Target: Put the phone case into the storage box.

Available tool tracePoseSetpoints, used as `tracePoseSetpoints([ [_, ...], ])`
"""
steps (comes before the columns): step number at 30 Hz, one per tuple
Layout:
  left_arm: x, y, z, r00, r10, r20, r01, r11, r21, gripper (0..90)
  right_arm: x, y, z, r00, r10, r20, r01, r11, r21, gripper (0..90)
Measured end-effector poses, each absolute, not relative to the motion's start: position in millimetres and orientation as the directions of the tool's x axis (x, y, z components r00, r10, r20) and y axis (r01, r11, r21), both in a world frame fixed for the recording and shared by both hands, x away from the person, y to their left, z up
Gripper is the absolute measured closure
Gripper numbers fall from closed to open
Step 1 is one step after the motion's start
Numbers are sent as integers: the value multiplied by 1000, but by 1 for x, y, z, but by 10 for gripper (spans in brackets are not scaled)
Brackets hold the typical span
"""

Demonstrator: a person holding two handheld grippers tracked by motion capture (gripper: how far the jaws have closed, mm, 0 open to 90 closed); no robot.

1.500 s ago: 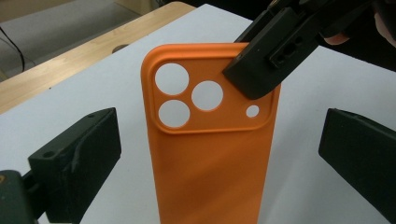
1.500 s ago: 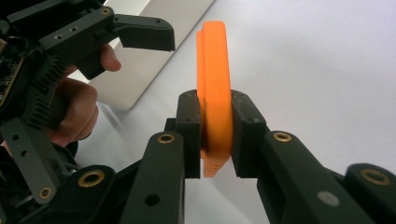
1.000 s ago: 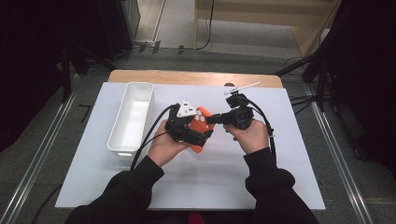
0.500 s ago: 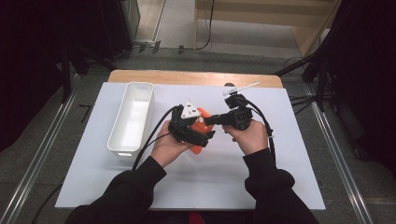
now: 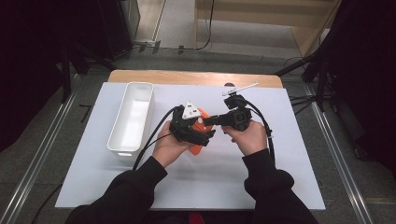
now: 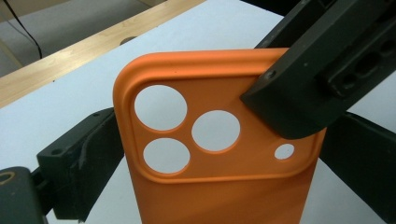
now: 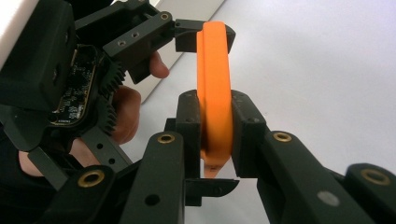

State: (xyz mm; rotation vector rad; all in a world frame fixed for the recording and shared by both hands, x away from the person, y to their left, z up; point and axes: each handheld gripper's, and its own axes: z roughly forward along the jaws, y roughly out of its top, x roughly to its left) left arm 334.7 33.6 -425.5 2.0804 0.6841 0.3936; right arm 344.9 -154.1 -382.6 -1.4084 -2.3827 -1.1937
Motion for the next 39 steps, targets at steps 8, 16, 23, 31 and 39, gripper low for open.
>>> tracePoseSetpoints([
  [8, 333, 34, -426, 786, 617, 40, 313, -453, 835, 136, 344, -153, -383, -557, 689, 464, 784, 253, 567, 746],
  [16, 333, 35, -425, 789, 614, 24, 324, -449, 832, 155, 344, -153, -383, -557, 687, 467, 786, 253, 565, 745],
  [23, 334, 37, -424, 795, 606, -3, 343, -446, 827, 161, 342, -152, -382, -575, 682, 453, 771, 265, 580, 735],
  [31, 334, 36, -423, 792, 610, 10, 342, -459, 820, 161, 338, -155, -375, -597, 679, 427, 739, 260, 621, 662],
  [39, 334, 40, -419, 794, 608, -4, 353, -456, 817, 160, 333, -162, -365, -610, 662, 436, 729, 252, 637, 575],
])
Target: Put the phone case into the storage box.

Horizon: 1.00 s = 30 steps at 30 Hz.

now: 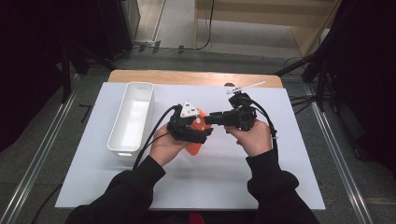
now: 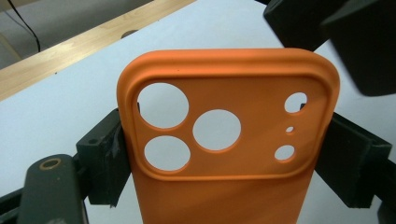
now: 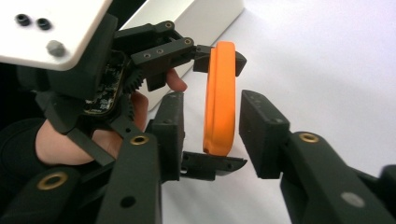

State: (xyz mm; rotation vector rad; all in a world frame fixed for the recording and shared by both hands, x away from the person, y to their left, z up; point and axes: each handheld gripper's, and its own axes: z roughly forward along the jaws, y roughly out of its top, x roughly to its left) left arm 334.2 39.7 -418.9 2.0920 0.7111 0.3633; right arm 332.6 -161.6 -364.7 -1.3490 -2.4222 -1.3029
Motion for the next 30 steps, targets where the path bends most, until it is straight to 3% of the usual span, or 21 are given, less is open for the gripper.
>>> tracePoseSetpoints([
  [30, 336, 50, -406, 814, 576, -72, 391, -454, 801, 160, 319, -185, -368, -682, 662, 311, 635, 325, 701, 400],
])
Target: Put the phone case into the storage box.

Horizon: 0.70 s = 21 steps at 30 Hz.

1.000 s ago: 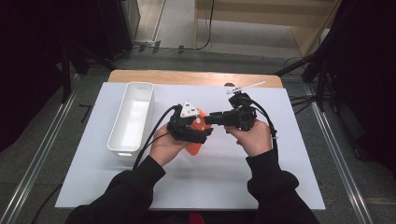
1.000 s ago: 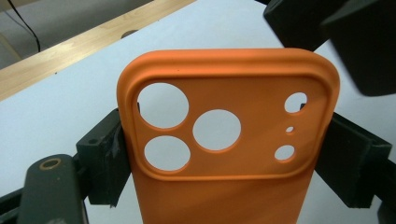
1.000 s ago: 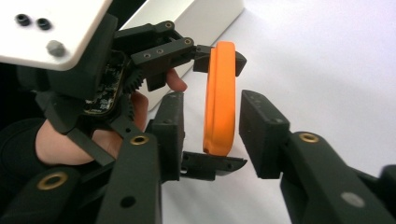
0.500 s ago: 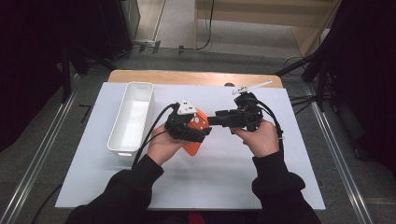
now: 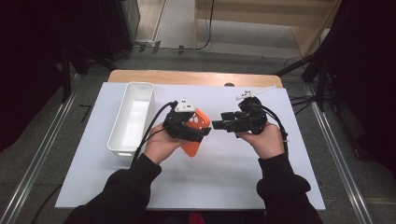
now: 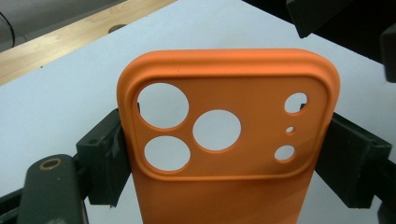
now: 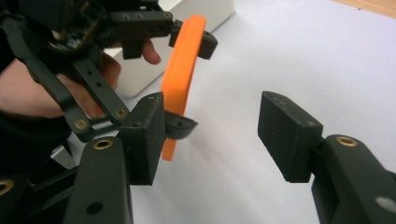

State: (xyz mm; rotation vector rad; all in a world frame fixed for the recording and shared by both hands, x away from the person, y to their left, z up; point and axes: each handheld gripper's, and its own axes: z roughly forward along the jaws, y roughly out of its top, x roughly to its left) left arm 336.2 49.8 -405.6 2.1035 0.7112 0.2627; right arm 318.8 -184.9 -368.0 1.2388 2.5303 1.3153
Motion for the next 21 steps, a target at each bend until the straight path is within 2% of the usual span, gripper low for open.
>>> tracePoseSetpoints([
  [11, 337, 52, -403, 816, 570, -95, 404, -446, 799, 160, 307, -189, -371, -726, 644, 239, 573, 376, 728, 363],
  [21, 337, 54, -400, 819, 567, -92, 402, -451, 797, 160, 299, -193, -374, -737, 630, 244, 563, 374, 737, 350],
])
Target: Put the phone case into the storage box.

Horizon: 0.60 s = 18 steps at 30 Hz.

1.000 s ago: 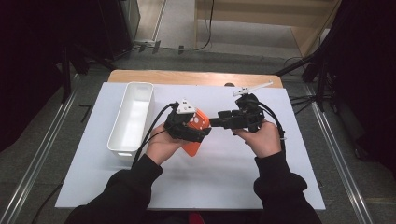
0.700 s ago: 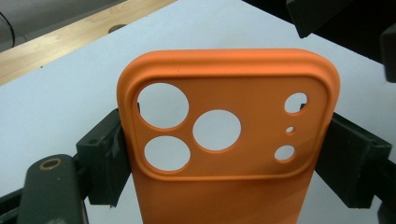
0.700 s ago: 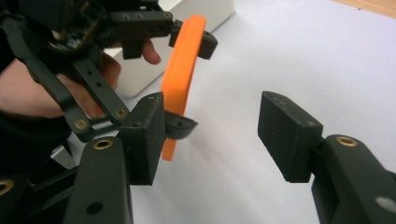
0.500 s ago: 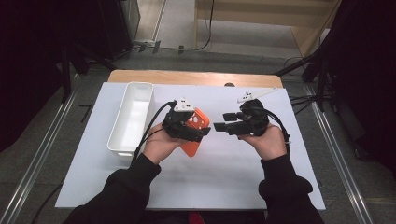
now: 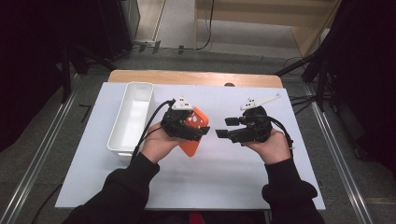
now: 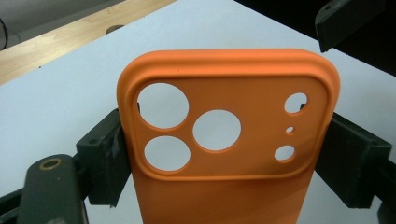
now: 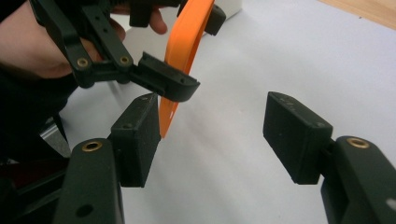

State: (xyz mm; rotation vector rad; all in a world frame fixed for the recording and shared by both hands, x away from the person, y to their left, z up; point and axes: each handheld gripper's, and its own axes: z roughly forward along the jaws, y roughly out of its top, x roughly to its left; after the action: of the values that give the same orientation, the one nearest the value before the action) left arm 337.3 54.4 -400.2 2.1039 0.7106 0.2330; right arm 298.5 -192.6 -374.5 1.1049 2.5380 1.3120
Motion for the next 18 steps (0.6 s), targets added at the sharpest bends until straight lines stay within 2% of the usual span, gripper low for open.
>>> tracePoseSetpoints([
  [18, 337, 59, -392, 839, 536, -98, 391, -468, 793, 160, 282, -197, -393, -768, 599, 227, 530, 394, 751, 266],
])
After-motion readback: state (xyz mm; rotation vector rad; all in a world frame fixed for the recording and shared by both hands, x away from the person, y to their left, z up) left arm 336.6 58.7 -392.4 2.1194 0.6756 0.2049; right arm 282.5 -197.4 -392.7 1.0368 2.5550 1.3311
